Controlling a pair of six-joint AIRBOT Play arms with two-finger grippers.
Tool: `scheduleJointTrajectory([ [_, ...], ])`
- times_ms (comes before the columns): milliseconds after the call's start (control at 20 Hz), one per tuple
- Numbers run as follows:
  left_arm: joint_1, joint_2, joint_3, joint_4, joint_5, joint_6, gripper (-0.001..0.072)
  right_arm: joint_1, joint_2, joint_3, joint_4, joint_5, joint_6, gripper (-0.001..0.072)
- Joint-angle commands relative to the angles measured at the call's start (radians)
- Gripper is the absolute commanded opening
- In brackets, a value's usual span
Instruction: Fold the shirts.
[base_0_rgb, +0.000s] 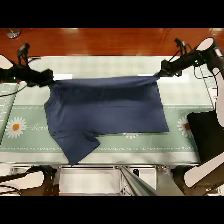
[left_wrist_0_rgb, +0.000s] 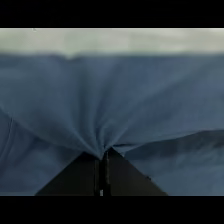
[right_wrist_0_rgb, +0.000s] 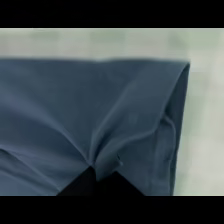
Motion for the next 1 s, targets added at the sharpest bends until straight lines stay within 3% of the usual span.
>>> scheduleJointTrajectory([
  [0, 0.016, -0.005, -0.083, 0.035, -0.088, 0.029, 0.0025, 0.013, -0.018, -0.08, -0.034, 0.06, -0.011, 0.0044],
  [250, 0.017, -0.048, -0.119, 0.032, -0.1, 0.029, 0.0029, 0.013, -0.018, -0.112, -0.062, 0.062, -0.009, 0.0046],
  [300, 0.017, -0.058, -0.119, 0.031, -0.103, 0.029, 0.0141, 0.013, -0.018, -0.112, -0.06, 0.061, -0.004, 0.0161],
  [350, 0.018, -0.063, -0.119, 0.037, -0.115, 0.03, 0.0549, 0.013, -0.018, -0.112, -0.059, 0.069, -0.006, 0.0474],
  [400, 0.02, -0.063, -0.114, 0.064, -0.139, 0.025, 0.0706, 0.01, -0.016, -0.112, -0.06, 0.086, -0.014, 0.0614],
  [500, 0.042, -0.055, -0.1, 0.137, -0.221, -0.036, 0.0705, -0.019, -0.001, -0.112, -0.063, 0.128, -0.016, 0.0616],
  [600, 0.092, -0.019, -0.121, 0.151, -0.296, -0.039, 0.0705, -0.069, 0.05, -0.141, -0.067, 0.138, -0.028, 0.0616],
  [750, 0.201, 0.113, -0.279, 0.147, -0.304, -0.039, 0.0705, -0.182, 0.23, -0.372, -0.052, 0.025, -0.093, 0.0616],
  [950, 0.348, 0.301, -0.609, -0.03, -0.254, -0.023, 0.0705, -0.291, 0.515, -0.802, 0.168, -0.184, -0.181, 0.0616],
])
